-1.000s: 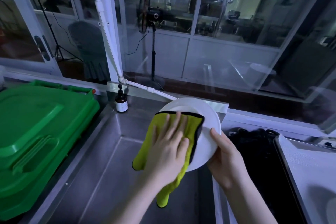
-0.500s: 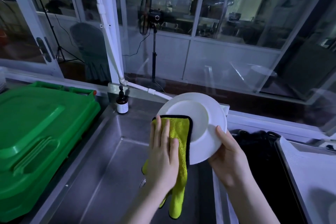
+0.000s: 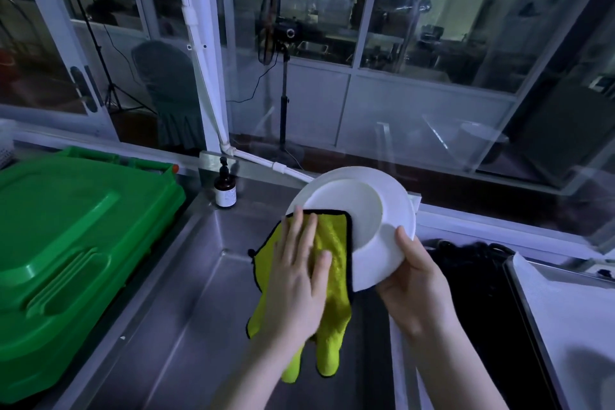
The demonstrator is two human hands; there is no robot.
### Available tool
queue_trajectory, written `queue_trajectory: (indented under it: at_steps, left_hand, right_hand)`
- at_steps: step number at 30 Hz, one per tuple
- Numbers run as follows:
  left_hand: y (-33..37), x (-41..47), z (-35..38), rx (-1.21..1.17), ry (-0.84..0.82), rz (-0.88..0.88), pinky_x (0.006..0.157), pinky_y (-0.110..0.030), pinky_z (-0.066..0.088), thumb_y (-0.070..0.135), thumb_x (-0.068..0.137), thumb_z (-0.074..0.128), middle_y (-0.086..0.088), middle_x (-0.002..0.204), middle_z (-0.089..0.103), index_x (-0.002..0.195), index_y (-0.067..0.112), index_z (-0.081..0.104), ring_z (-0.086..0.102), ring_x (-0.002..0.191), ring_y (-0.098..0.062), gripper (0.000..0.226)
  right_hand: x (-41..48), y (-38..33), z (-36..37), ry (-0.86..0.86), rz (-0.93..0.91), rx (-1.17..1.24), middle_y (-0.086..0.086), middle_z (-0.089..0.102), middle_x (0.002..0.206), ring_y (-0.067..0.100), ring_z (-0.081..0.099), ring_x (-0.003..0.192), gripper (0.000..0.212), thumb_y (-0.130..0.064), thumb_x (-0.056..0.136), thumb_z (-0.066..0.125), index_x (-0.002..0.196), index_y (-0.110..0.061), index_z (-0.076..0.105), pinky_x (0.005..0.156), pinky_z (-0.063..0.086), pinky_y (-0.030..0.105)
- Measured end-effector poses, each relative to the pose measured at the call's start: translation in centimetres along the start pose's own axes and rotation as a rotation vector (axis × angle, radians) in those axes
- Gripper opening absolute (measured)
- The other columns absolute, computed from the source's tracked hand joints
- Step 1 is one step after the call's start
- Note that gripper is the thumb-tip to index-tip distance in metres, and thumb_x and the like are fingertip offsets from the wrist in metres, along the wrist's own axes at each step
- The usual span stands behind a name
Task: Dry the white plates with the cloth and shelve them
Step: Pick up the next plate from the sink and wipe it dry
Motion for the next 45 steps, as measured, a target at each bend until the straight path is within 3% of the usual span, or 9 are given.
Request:
queue_trajectory:
  at_steps: [4,9,16,24,30,34,36,42,45]
  left_hand:
    - [-2.3,1.8,1.1,-0.209,-0.046,-0.123,0.124,-0.034,0.006,0.043,0.098,0.026,0.016,0.162,-0.003,0.154,0.027,0.017,-0.006,0.150,-0.004,0.058]
    - [-2.6,7.1,1.4,-0.052,-0.226,-0.048,0.123,-0.036,0.000,0.036,0.106,0.028,0.021,0.159,-0.002,0.155,0.031,0.010,-0.006,0.150,-0.008,0.053]
    - [3.2,7.3,1.3,0.158,-0.334,0.244,0.122,-0.042,0.008,0.036,0.106,0.028,0.019,0.163,0.008,0.155,0.032,0.018,-0.003,0.151,-0.010,0.051]
    - [6.6,0.9,1.6,0.232,-0.380,0.520,0.119,-0.054,0.015,0.036,0.103,0.024,0.013,0.165,0.004,0.155,0.023,0.023,-0.001,0.152,-0.014,0.055]
    - [3.2,-1.6,0.5,0.228,-0.327,0.458,0.119,-0.045,0.017,0.036,0.103,0.028,0.008,0.165,0.012,0.156,0.023,0.019,0.010,0.151,-0.014,0.055]
    - [-1.8,1.5,0.1,0.206,-0.339,0.130,0.122,-0.044,0.003,0.028,0.106,0.024,0.012,0.160,-0.016,0.150,0.028,-0.009,-0.015,0.149,-0.009,0.055]
    - [-2.1,1.8,0.8,0.198,-0.357,0.069,0.122,-0.044,-0.003,0.030,0.105,0.020,0.016,0.156,-0.025,0.146,0.031,-0.016,-0.022,0.147,-0.008,0.055]
    - [3.1,-1.6,2.2,0.172,-0.335,0.350,0.122,-0.039,0.001,0.045,0.104,0.006,0.013,0.165,-0.007,0.157,0.026,-0.003,-0.006,0.152,-0.011,0.057]
    - [2.9,-0.6,2.3,0.125,-0.338,0.359,0.122,-0.038,-0.001,0.047,0.104,0.007,0.015,0.164,-0.009,0.157,0.027,-0.005,-0.007,0.151,-0.011,0.058]
  right_hand:
    - [-0.2,-0.3,0.3,-0.021,-0.017,-0.030,0.018,0.067,0.127,0.029,0.068,0.112,0.045,-0.026,0.091,0.056,0.132,-0.007,0.059,0.094,0.056,0.038]
    - [-0.9,0.5,0.0,-0.059,0.012,-0.118,0.021,0.065,0.129,0.036,0.060,0.123,0.045,-0.024,0.091,0.057,0.131,-0.005,0.062,0.107,0.046,0.047]
    - [-1.1,1.3,0.5,-0.102,0.067,-0.233,0.022,0.071,0.118,0.031,0.072,0.102,0.030,-0.024,0.086,0.068,0.111,-0.007,0.075,0.077,0.060,0.033]
    - [-0.4,0.6,0.3,-0.115,0.083,-0.169,0.027,0.060,0.133,0.039,0.057,0.127,0.039,-0.023,0.098,0.053,0.130,-0.003,0.062,0.110,0.042,0.049]
    - [-0.5,1.0,0.3,-0.116,0.059,-0.164,0.031,0.060,0.131,0.044,0.056,0.125,0.042,-0.020,0.096,0.054,0.129,0.005,0.061,0.111,0.040,0.054]
    - [-1.0,1.4,0.7,-0.083,0.051,-0.224,0.025,0.069,0.119,0.036,0.068,0.107,0.043,-0.025,0.084,0.069,0.116,0.003,0.067,0.089,0.054,0.041]
    - [-1.1,1.6,0.5,-0.072,0.059,-0.220,0.026,0.069,0.119,0.037,0.067,0.110,0.042,-0.023,0.087,0.065,0.118,0.005,0.066,0.093,0.054,0.043]
    - [-0.9,0.5,0.8,-0.085,0.055,-0.212,0.029,0.066,0.122,0.042,0.063,0.117,0.041,-0.021,0.089,0.060,0.121,0.004,0.067,0.103,0.047,0.050]
    - [-1.1,0.8,0.8,-0.082,0.054,-0.221,0.029,0.067,0.121,0.039,0.067,0.110,0.040,-0.021,0.087,0.061,0.119,0.002,0.068,0.094,0.053,0.045]
Point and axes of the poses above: each hand's wrist, its own x-axis towards the middle knuckle, its own z-axis out of the palm, y = z × x, the point moved 10 cm from there along x, towards the middle knuckle
